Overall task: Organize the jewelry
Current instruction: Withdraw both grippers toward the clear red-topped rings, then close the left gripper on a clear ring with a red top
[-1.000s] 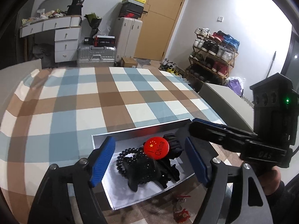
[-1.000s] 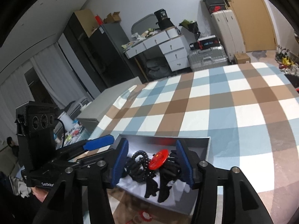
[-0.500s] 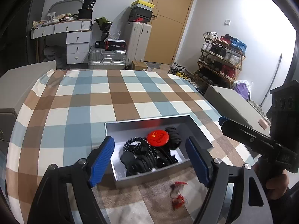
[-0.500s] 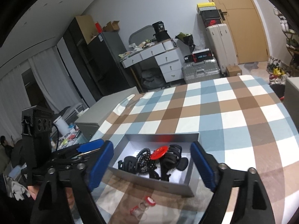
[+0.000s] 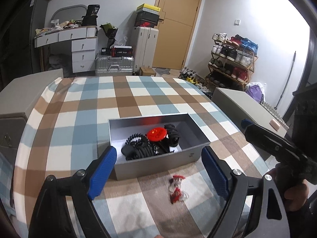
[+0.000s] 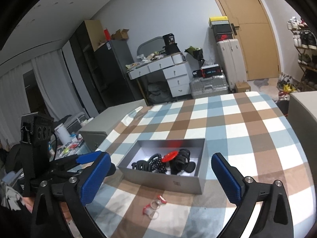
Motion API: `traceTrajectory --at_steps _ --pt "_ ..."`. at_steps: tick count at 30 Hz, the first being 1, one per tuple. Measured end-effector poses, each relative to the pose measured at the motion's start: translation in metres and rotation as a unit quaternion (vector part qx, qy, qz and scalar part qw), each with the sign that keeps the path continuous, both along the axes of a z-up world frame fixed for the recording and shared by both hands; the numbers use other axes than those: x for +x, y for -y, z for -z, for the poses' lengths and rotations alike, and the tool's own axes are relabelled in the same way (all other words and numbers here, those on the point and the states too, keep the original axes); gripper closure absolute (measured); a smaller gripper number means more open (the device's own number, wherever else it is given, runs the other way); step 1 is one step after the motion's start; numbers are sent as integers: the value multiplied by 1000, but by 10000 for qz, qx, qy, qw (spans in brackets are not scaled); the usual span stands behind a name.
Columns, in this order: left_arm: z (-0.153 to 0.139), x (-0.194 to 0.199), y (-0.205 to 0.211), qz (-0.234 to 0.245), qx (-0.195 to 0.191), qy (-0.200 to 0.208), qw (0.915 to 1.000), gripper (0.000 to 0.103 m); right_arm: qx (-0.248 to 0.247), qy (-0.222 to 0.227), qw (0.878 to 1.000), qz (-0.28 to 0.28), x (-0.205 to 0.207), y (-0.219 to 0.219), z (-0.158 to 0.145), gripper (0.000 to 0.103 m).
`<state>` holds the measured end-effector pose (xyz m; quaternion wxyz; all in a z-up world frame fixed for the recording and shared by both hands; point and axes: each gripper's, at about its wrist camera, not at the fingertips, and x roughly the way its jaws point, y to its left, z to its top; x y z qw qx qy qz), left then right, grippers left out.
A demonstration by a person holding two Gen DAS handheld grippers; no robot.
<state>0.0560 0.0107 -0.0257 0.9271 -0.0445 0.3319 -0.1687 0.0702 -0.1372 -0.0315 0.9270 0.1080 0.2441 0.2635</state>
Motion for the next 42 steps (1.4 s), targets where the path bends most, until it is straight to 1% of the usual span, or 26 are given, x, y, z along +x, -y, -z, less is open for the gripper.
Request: traceTrajectory --at_steps 3,5,6,7,10,14,19,21,23,26,29,30,31,32,33,34,35,36,38,39,42 --pt "4 -6 2 -78 112 -63 9999 18 -62 -13 10000 31 -7 1 5 0" --pt "8 -10 5 -94 189 -122 9997 14 -143 -2 9999 53 -14 1 8 0" --pt "11 -12 6 -106 243 -160 9995 8 -219 9 9997 97 -17 0 11 0" --pt "14 -14 7 -96 274 -175 9994 6 -268 9 9996 122 -19 1 13 0" --pt "24 -21 11 45 300 -225 9993 6 -369 -6 9992 171 -26 2 22 0" --pt "44 -19 21 189 476 -537 9972 6 -460 -114 9986 254 -32 6 35 0" --pt "64 -12 34 326 713 -813 9936 6 -357 -322 9983 334 -38 15 51 0" --pt "67 -11 38 375 795 -835 9926 6 -352 -381 9980 373 -39 18 56 0" --pt "70 -10 45 248 1115 -856 9898 6 -366 -406 9977 394 -41 20 58 0" --pt "70 -14 51 304 1241 -743 9890 6 -334 -453 9976 406 -41 24 61 0" --pt "72 -13 54 356 1223 -752 9890 7 -294 -491 9975 425 -41 27 63 0" --pt "73 -12 54 375 1182 -793 9891 11 -288 -496 9974 431 -42 28 63 0" --pt "74 -12 54 394 1150 -841 9890 19 -284 -493 9974 436 -42 28 64 0" --pt "75 -11 54 395 1153 -876 9887 23 -278 -489 9974 446 -42 29 64 0" --pt "77 -9 55 398 1179 -927 9879 32 -271 -491 9974 448 -43 29 65 0" --pt "79 -8 55 398 1216 -994 9868 37 -266 -497 9974 448 -43 29 65 0" --pt "79 -8 56 353 1277 -960 9865 41 -262 -507 9974 448 -43 29 65 0" --pt "78 -9 56 327 1324 -959 9860 46 -259 -526 9973 450 -44 29 66 0" --pt "76 -12 56 325 1307 -944 9864 63 -278 -554 9972 428 -44 27 66 0" --pt "76 -12 56 347 1311 -935 9863 78 -306 -543 9972 422 -44 26 66 0" --pt "76 -15 57 483 1272 -951 9861 79 -330 -515 9972 421 -45 24 65 0"
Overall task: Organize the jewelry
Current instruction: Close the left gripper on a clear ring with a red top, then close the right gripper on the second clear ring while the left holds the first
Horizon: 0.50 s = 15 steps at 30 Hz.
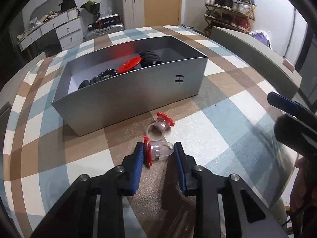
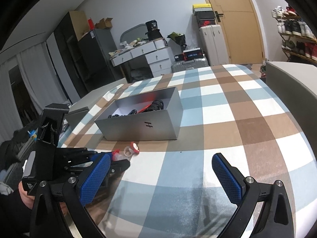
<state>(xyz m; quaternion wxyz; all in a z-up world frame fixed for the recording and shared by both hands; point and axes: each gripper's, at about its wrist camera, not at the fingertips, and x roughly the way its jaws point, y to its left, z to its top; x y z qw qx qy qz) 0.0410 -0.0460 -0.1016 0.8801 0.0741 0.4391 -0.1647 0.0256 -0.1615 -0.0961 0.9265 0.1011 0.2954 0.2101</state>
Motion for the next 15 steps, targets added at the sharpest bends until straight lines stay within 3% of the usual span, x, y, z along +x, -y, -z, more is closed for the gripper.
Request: traceTrajectory --at_steps 9,15 --pt "-7 -6 -4 125 -274 15 9995 79 -38 -64 10000 -14 -2 -6 -3 0" --pt "-14 -6 -21 -32 -469 90 9989 79 12 -270 9996 -82 3 -11 -1 0"
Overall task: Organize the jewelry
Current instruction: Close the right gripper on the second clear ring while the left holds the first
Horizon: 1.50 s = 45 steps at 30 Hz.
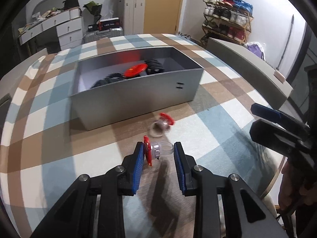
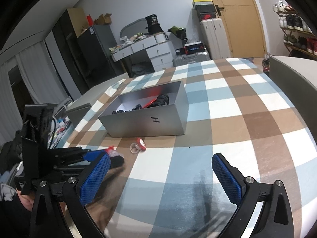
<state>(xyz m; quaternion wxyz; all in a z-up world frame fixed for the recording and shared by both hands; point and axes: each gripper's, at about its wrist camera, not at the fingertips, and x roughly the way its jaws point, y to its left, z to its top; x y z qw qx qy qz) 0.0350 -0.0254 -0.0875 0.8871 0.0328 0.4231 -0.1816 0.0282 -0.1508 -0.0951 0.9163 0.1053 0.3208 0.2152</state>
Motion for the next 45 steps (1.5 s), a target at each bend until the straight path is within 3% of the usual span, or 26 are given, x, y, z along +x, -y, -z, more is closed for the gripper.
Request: traceTrajectory --at_steps 10,19,22,24,28,37,40,41,45 --pt "-3 -6 -40 -486 -200 54 9986 79 -255 -143 9991 -318 11 -29 2 0" --pt "-7 -8 -70 -874 -348 132 9955 79 -861 -331 9923 -829 35 -80 15 5" --pt "-8 -8 -77 -964 -407 172 9944 79 -1143 -401 9889 -861 42 -92 19 10" --pt "-9 -9 -82 -1011 -421 188 9938 79 -1296 -484 9870 -816 48 -97 21 20" --pt "-7 -9 -89 -1091 -432 177 9929 79 -1525 -505 9836 -820 54 -101 24 24" --pt "-4 -13 -98 -1153 -472 167 9921 79 -1930 -521 9747 -997 59 -122 31 46" --pt "-6 -15 -102 -1197 -488 193 9914 79 -2097 -437 9721 -957 57 -126 31 61" --pt "-7 -15 -103 -1204 -493 200 9913 79 -2077 -419 9724 -980 56 -126 30 74" --pt "-8 -17 -102 -1196 -479 218 9914 79 -2103 -406 9716 -1003 56 -127 30 75"
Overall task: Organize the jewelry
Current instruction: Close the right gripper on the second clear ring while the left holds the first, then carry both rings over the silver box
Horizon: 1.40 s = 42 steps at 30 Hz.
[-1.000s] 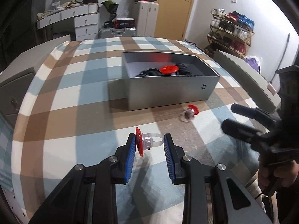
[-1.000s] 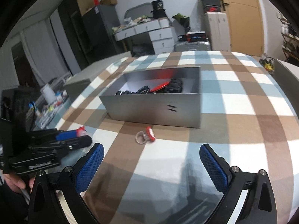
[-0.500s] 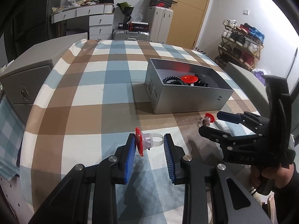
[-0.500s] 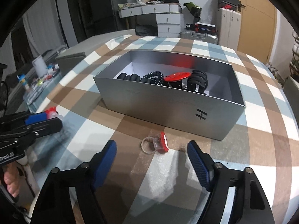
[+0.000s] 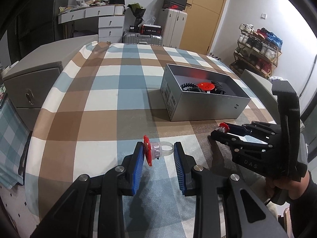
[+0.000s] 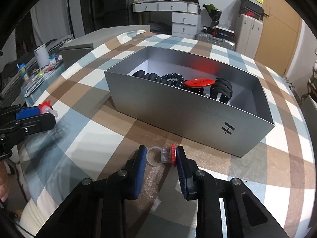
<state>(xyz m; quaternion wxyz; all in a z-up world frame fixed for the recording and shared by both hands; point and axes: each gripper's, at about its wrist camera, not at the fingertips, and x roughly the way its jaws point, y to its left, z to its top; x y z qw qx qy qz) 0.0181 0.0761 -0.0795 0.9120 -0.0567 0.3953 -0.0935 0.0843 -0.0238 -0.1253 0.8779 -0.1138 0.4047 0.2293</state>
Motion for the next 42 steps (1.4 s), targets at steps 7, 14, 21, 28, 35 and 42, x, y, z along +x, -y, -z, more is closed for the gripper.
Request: traceTrajectory --at_steps 7,14,21,28,35,42 --pt "-1 2 0 -10 43 -6 10000 79 387 -48 9992 12 -6 14 -3 75" --pt "-8 4 4 5 88 53 9999 79 801 -26 9968 -4 -16 32 -15 75" --pt "-18 11 10 -57 110 218 9997 79 1221 -31 9925 10 -21 48 -31 75" --pt "-31 23 23 82 66 385 9992 79 1614 264 9865 6 -22 61 -59 75" --pt "-46 42 39 252 54 600 9979 79 1650 550 9847 -133 -13 63 -78 75" --pt "-52 65 45 313 -51 674 9972 79 1885 686 9796 -97 9 67 -87 75"
